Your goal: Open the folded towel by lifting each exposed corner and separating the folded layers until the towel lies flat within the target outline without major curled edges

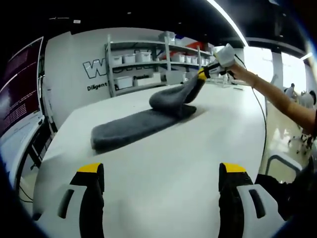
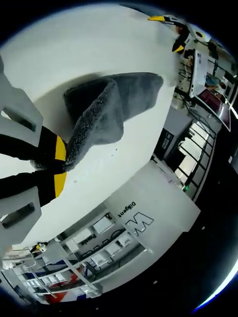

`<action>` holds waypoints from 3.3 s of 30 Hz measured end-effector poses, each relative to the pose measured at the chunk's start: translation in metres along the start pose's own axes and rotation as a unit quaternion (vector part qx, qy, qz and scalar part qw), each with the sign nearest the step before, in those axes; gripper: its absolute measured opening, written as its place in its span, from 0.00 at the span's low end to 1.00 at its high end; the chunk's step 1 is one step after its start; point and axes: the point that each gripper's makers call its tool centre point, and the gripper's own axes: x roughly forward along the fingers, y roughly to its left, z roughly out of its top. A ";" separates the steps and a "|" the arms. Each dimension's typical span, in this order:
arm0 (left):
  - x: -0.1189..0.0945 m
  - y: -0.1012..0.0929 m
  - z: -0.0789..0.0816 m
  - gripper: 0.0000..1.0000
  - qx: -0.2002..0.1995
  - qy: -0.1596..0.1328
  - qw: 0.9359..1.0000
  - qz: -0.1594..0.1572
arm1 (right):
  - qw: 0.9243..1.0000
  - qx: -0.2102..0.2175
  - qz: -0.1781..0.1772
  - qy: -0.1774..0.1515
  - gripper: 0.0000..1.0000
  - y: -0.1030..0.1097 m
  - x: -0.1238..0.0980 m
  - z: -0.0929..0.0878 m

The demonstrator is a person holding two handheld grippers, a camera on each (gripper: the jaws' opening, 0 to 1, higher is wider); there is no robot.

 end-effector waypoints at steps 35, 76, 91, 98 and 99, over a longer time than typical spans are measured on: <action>0.005 -0.018 -0.001 0.94 0.009 0.016 1.000 -0.021 | 0.989 0.070 -0.094 0.088 0.01 -0.116 -0.041 -0.147; -0.004 -0.008 -0.001 0.93 0.002 0.005 1.000 -0.013 | 0.965 0.121 -0.063 0.223 0.46 -0.083 -0.056 -0.288; -0.009 -0.015 0.003 0.96 0.006 -0.005 1.000 -0.018 | 0.966 0.201 -0.039 0.158 0.84 -0.067 -0.096 -0.251; -0.012 -0.014 0.006 0.98 0.005 -0.015 1.000 -0.015 | 0.965 0.225 -0.009 0.132 0.99 -0.043 -0.118 -0.240; -0.013 -0.015 0.005 0.99 0.006 -0.014 1.000 -0.015 | 0.967 0.221 -0.007 0.128 0.99 -0.038 -0.121 -0.238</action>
